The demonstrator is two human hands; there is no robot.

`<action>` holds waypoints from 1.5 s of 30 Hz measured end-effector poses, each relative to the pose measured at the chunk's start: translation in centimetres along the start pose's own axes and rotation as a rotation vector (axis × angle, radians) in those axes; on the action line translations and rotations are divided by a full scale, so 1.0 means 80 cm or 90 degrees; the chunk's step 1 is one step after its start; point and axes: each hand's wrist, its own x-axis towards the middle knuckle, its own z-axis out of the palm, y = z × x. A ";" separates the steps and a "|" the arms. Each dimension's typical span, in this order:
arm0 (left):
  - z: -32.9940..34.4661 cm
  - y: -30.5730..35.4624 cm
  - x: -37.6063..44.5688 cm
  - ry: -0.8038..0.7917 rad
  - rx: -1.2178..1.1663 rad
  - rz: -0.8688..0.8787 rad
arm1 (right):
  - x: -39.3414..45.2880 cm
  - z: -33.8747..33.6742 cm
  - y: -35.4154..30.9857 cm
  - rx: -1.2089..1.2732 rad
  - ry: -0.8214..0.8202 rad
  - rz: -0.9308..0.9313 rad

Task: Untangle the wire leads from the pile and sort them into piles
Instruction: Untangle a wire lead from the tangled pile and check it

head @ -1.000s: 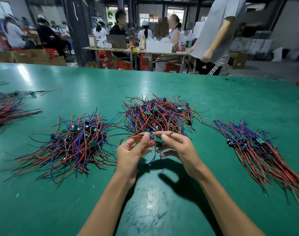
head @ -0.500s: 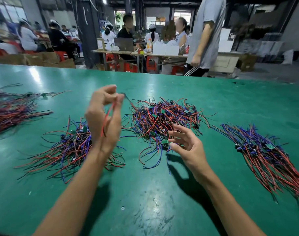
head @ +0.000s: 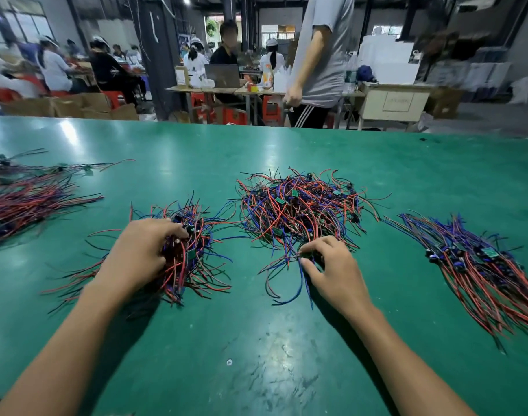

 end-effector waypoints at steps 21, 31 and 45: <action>0.141 0.208 0.002 0.053 -0.514 -0.042 | 0.007 -0.039 -0.008 0.837 -0.054 0.274; 0.140 0.207 -0.009 -0.027 -0.623 -0.070 | 0.008 -0.041 -0.001 0.911 0.049 0.332; 0.097 0.219 -0.007 -0.066 -0.779 -0.130 | 0.004 -0.036 -0.018 0.807 -0.036 0.068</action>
